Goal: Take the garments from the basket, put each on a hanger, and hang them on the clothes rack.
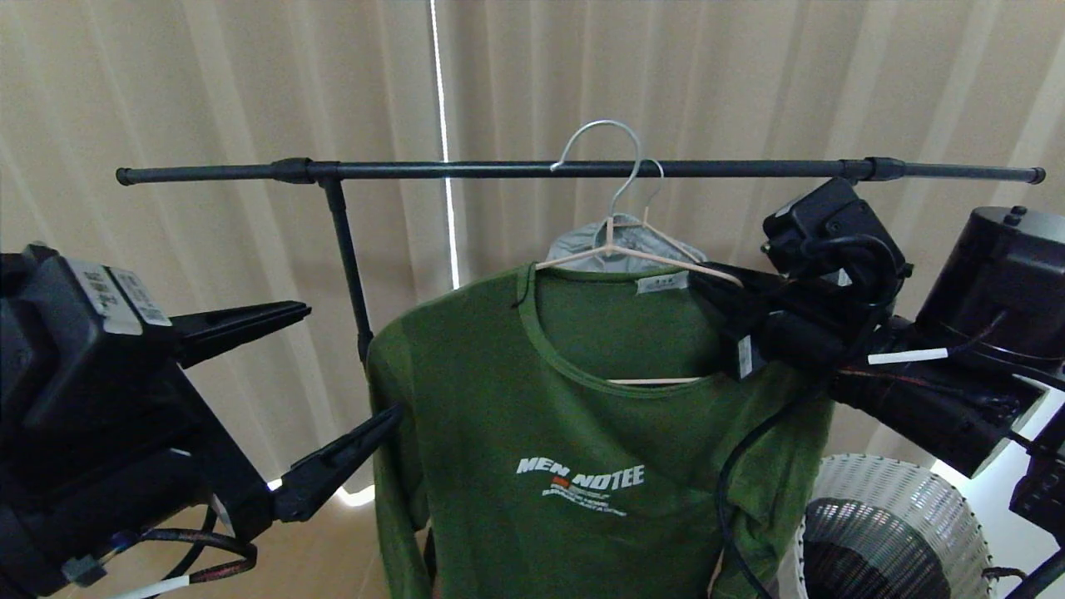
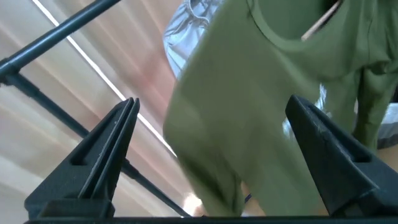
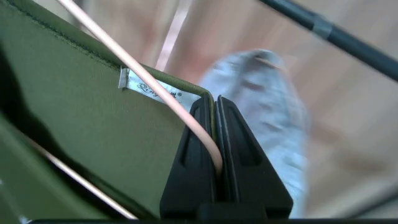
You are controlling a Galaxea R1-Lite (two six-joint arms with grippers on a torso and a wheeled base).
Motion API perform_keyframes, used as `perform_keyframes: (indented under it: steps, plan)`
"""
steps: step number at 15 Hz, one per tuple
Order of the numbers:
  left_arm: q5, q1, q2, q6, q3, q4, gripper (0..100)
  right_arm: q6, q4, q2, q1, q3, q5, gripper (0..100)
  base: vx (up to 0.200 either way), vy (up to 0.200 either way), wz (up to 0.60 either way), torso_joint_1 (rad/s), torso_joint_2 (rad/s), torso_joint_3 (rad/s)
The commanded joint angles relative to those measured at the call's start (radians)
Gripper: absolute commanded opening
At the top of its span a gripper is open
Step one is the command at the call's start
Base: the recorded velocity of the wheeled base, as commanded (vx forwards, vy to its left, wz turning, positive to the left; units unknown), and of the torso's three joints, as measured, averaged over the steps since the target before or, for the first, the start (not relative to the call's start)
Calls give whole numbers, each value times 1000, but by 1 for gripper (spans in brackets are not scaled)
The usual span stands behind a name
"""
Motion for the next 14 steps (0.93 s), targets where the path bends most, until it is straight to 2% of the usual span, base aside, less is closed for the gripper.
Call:
perform_keyframes:
  steps: [1,3,7,14]
  plan:
    - [2,1,-48,-23,33,0,100,1,-3,-24,-39,13,1,0,0,0,0,0,0,0]
    - [2,4,-97,-64,78,1,100,0,2,-56,-66,16,-1,0,0,0,0,0,0,0]
    - [6,42,-100,-69,170,3,100,3,-2,-102,-79,15,1,0,0,0,0,0,0,0]
    - [6,106,3,-69,145,1,100,26,-5,-145,-65,4,27,0,0,0,0,0,0,0]
